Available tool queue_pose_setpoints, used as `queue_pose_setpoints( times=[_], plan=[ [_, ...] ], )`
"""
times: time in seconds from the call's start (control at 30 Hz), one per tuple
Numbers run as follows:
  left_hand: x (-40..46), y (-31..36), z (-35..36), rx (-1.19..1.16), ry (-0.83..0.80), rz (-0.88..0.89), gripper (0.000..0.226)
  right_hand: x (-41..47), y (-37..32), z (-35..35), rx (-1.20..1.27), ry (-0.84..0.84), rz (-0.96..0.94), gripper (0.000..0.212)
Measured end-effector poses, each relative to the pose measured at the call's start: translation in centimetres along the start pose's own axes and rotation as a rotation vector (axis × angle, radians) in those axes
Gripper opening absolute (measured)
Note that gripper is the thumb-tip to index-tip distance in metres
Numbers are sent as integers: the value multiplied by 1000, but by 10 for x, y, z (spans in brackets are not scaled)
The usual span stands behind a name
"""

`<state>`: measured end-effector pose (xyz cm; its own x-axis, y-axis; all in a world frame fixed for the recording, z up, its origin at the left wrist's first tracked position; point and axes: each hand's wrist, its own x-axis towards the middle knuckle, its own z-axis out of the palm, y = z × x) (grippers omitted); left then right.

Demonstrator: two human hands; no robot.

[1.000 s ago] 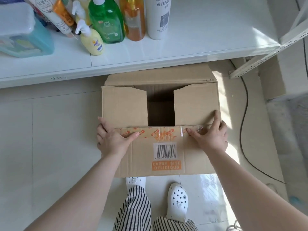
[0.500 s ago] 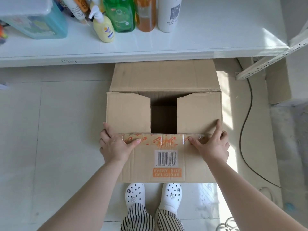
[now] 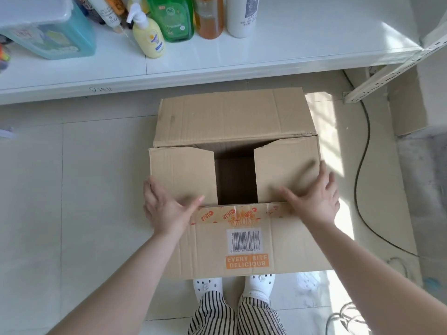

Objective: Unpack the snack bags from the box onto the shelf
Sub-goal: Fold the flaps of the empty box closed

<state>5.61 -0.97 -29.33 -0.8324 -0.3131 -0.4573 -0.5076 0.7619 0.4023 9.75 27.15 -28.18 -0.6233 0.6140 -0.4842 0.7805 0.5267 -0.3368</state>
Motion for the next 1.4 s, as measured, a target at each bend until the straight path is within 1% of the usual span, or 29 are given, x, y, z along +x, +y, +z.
queue_pose_setpoints(
  times=[0.13,0.23,0.3,0.37,0.43,0.53,0.63,0.73,0.8,0.83,0.87,0.93,0.97,1.03,1.1,1.17,1.23,1.3,1.4],
  plan=[
    [64,37,-11,-137,5,-58,129,61,-41,-17,130,70,-54,112],
    [107,58,-10,-229,-12,-173,128,100,-70,-20,192,36,-16,110],
    [123,65,-7,-205,-2,-204,127,113,-83,-15,190,-15,18,112],
    [130,69,-4,-131,7,-207,123,118,-89,-8,157,-28,49,115],
    [132,70,-2,-68,25,-208,116,116,-93,-5,120,18,77,117],
    [129,71,-1,-59,122,-193,102,111,-96,-7,113,90,99,108],
    [127,65,-5,-180,185,-198,93,107,-94,-14,204,113,99,94],
    [121,59,-18,-403,201,-183,88,96,-85,-24,426,116,78,95],
    [111,62,-30,-487,167,-123,77,83,-79,-34,613,64,27,101],
    [105,63,-36,-500,133,-68,78,76,-77,-39,710,11,-9,102],
    [98,64,-43,-505,86,0,84,68,-76,-45,799,-51,-49,103],
    [76,64,-61,-565,0,99,92,50,-74,-57,903,-164,-90,112],
    [65,61,-70,-614,-35,121,89,41,-72,-63,925,-200,-87,119],
    [39,55,-84,-720,-95,87,78,21,-67,-73,964,-257,-41,126],
    [17,48,-93,-803,-122,1,78,1,-62,-80,978,-256,62,115],
    [-2,40,-98,-826,-113,-85,77,-15,-55,-80,951,-176,164,93],
    [-14,33,-96,-767,-70,-114,62,-25,-46,-74,934,-98,210,75],
    [-23,24,-89,-654,-15,-92,54,-30,-35,-62,882,-17,243,69],
    [-25,8,-73,-510,20,-123,46,-35,-19,-48,703,64,313,63]
  ],
)
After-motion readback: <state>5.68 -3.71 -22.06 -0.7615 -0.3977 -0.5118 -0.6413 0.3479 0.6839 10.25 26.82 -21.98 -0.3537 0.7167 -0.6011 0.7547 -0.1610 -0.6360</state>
